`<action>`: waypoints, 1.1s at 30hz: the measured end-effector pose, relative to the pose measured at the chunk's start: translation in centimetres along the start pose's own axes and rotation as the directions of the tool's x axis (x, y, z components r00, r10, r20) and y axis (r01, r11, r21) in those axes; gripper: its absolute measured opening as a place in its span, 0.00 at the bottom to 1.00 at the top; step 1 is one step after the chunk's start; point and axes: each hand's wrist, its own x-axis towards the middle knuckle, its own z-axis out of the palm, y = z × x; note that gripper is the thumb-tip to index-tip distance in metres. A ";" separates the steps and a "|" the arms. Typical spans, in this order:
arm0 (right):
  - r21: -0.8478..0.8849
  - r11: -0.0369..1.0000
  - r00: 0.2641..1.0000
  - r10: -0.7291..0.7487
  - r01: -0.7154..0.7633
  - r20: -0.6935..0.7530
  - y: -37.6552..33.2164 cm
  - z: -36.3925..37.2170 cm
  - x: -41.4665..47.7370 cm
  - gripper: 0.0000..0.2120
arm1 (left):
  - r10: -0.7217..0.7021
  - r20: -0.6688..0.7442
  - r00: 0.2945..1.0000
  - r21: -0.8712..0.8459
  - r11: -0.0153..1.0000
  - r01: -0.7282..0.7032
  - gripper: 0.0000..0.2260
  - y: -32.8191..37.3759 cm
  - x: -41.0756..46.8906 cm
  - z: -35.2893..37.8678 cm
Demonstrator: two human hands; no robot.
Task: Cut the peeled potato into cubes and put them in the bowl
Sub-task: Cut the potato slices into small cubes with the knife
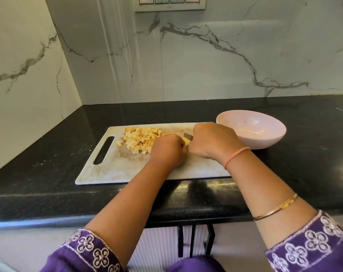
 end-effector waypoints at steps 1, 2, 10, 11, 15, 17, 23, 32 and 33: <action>-0.015 1.000 1.000 -0.001 0.001 0.014 -0.1 -0.5 0.0 0.04 | -0.003 0.002 1.000 0.003 1.000 0.003 0.10 0.1 -0.1 0.0; -0.027 1.000 1.000 -0.003 0.004 0.028 -0.2 -0.8 0.0 0.07 | -0.007 0.005 1.000 -0.001 1.000 0.007 0.10 0.1 -0.1 0.0; -0.019 0.999 0.999 -0.044 0.044 0.005 0.0 -0.2 -2.9 0.06 | -0.039 -0.022 0.999 -0.076 0.996 0.037 0.11 -0.2 0.3 0.3; -0.009 0.999 0.999 -0.040 0.040 0.003 0.1 0.0 -3.6 0.05 | -0.034 -0.029 0.999 -0.079 0.996 0.032 0.11 -0.3 0.3 0.4; 0.013 1.000 1.000 -0.012 0.012 -0.005 0.7 0.4 -5.6 0.10 | -0.003 -0.034 0.999 -0.090 0.996 0.000 0.11 -0.5 0.4 0.5; 0.048 0.999 1.000 0.009 -0.008 -0.012 1.0 0.3 -5.9 0.11 | 0.022 -0.015 1.000 -0.096 0.995 -0.024 0.13 -0.9 0.4 0.3; 0.181 0.981 0.984 0.098 -0.070 -0.147 1.4 0.4 -4.6 0.09 | 0.047 0.023 0.999 -0.121 0.992 -0.044 0.13 -1.4 0.1 0.1; 0.151 0.985 0.993 0.094 -0.081 -0.077 -0.2 1.9 -1.4 0.08 | 0.028 -0.034 0.999 -0.201 0.979 -0.034 0.10 -1.7 0.0 0.8; 0.144 0.986 0.993 0.093 -0.082 -0.072 -0.3 2.0 -1.3 0.10 | 0.029 -0.036 0.999 -0.199 0.979 -0.036 0.10 -1.8 0.0 0.8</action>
